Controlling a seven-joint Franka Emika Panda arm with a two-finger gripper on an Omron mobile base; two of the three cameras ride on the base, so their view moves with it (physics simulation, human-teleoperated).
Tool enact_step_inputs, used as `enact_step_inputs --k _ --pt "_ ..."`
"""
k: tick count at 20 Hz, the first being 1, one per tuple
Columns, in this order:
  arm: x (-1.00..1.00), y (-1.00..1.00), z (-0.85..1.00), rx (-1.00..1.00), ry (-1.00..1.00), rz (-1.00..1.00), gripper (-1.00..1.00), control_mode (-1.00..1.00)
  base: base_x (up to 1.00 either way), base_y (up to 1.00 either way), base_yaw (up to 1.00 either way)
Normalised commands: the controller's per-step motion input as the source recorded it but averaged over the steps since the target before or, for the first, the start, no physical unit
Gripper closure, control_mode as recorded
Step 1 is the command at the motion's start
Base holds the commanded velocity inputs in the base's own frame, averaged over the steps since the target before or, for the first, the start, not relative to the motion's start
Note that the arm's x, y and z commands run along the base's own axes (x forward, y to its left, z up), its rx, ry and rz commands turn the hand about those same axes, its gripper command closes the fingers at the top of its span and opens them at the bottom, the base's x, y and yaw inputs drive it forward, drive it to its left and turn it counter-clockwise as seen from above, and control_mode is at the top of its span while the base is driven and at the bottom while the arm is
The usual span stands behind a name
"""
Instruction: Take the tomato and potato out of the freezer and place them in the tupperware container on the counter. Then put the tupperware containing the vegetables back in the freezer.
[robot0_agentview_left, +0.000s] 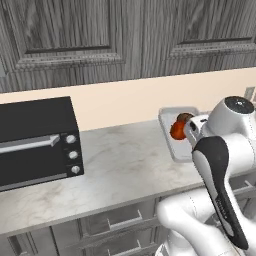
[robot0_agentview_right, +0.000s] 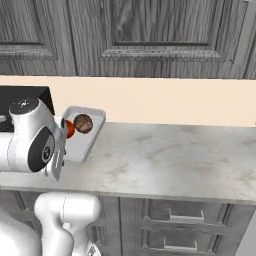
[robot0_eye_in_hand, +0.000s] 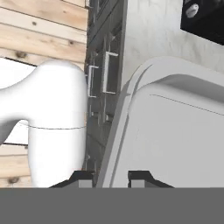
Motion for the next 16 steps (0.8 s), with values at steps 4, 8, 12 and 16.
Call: enact_step_inputs --k 4,8,12,16 --pt "-0.45 -0.02 0.58 0.0 0.02 0.1 1.0 -1.0 0.0 0.0 0.0" --pt "-0.16 0.0 0.17 0.0 0.22 0.1 1.0 -1.0 0.0 0.0 0.0" --pt "-0.16 0.0 0.02 0.0 0.12 0.04 1.0 -1.0 0.0 0.0 0.0" --pt "-0.49 0.0 -0.02 0.0 -0.08 0.0 1.0 -1.0 0.0 0.0 0.0"
